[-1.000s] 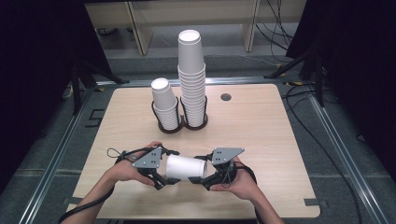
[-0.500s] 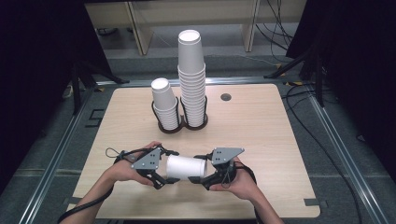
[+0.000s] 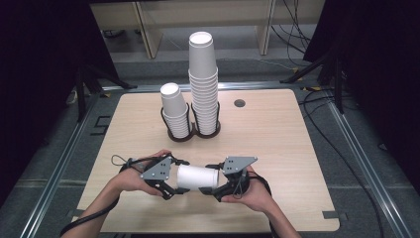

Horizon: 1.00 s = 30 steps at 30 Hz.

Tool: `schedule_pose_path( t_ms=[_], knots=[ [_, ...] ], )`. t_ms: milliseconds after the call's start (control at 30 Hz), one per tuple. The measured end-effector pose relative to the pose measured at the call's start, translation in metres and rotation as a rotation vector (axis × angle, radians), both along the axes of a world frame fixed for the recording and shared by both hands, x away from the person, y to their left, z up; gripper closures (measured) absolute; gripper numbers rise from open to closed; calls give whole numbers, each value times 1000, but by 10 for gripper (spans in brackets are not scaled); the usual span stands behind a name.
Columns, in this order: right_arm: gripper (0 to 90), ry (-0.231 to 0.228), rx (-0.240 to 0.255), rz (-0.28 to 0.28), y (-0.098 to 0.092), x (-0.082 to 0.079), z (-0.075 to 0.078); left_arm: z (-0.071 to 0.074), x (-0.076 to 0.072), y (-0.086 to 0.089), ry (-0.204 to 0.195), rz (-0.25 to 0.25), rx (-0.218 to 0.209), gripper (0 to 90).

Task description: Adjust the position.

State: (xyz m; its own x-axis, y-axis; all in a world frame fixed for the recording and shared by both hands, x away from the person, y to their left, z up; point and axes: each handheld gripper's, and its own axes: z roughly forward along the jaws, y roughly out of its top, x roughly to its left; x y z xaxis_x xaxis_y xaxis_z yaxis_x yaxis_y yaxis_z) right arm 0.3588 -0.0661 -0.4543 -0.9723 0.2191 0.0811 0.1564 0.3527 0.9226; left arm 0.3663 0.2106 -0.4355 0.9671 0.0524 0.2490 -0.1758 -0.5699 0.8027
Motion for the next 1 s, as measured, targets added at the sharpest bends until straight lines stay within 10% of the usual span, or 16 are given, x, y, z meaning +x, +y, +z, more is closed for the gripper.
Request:
schedule_pose_path(
  t_ms=[200, 1000],
  knots=[
    [155, 3, -9, -23, 1, 0, 0, 4, 1, -2, 12, 10, 16, 189],
    [156, -42, -34, -85, -20, 5, 22, 40, 14, -13, -62, -3, 332, 197]
  ],
)
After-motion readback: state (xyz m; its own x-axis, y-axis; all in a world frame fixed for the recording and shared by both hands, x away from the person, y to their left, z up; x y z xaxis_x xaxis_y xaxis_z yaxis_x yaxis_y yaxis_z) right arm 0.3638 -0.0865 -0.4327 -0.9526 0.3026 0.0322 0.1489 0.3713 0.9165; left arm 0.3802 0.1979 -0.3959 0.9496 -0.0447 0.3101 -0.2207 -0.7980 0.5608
